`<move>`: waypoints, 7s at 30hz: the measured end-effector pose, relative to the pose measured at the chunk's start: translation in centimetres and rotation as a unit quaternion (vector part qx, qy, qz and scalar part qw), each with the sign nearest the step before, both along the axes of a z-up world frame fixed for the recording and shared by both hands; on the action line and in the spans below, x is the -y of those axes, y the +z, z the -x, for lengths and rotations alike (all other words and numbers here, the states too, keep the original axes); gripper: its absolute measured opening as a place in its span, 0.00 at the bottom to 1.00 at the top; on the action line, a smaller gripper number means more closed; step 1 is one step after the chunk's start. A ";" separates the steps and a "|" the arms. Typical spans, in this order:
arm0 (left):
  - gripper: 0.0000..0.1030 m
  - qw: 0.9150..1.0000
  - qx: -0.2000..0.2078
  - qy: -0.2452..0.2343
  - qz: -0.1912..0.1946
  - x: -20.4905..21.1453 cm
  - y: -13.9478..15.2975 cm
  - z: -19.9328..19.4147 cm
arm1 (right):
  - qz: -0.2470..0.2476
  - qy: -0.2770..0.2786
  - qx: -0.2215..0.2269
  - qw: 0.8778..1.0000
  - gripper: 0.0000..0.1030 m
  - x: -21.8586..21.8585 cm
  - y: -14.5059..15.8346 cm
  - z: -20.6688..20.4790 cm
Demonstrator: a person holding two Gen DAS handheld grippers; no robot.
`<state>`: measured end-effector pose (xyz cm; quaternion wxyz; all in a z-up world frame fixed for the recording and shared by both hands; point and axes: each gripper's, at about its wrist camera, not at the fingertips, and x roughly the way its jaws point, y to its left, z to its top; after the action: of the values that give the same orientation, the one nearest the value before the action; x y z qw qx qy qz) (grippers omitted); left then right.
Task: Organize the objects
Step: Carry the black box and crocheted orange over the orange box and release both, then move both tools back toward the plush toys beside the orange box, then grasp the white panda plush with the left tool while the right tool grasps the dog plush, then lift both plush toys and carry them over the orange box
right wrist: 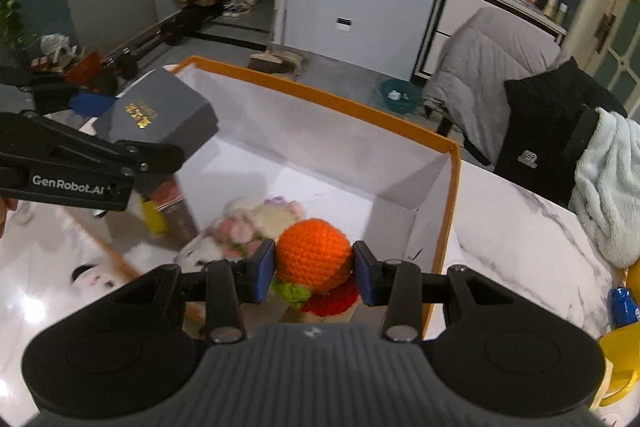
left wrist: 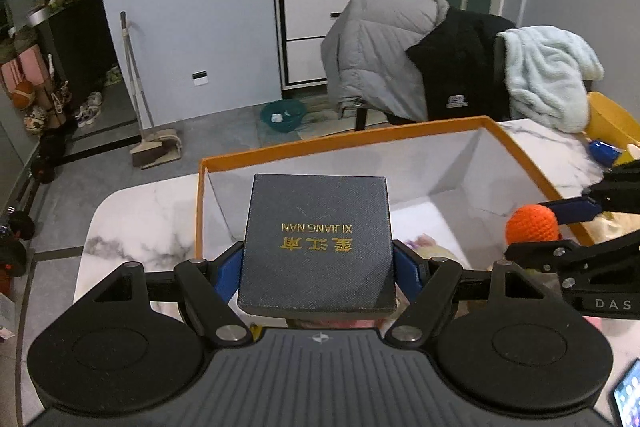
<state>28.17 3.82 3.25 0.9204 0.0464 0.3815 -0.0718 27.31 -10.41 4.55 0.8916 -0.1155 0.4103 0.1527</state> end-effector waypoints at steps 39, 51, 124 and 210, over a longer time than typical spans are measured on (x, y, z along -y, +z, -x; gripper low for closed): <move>0.87 0.999 -0.018 0.032 -0.025 0.5 -1.4 -3.0 | -0.005 -0.029 0.003 1.000 0.51 0.4 -3.6 -3.2; 0.87 0.999 0.002 0.030 -0.015 -0.6 2.0 -0.1 | -0.001 -0.021 0.021 1.000 0.52 0.3 -0.6 0.0; 0.89 0.992 -0.103 -0.001 0.075 -1.9 -7.1 12.3 | 0.032 0.002 -0.030 0.999 0.60 1.4 -6.9 11.1; 0.73 0.985 -0.131 -0.097 0.050 -3.0 -9.2 19.8 | 0.097 0.072 -0.045 0.992 0.59 -5.0 -8.7 18.7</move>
<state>8.34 6.77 -5.94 0.8524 0.0269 0.4882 -0.1853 8.63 -5.37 -4.19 0.8437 -0.2241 0.4532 0.1805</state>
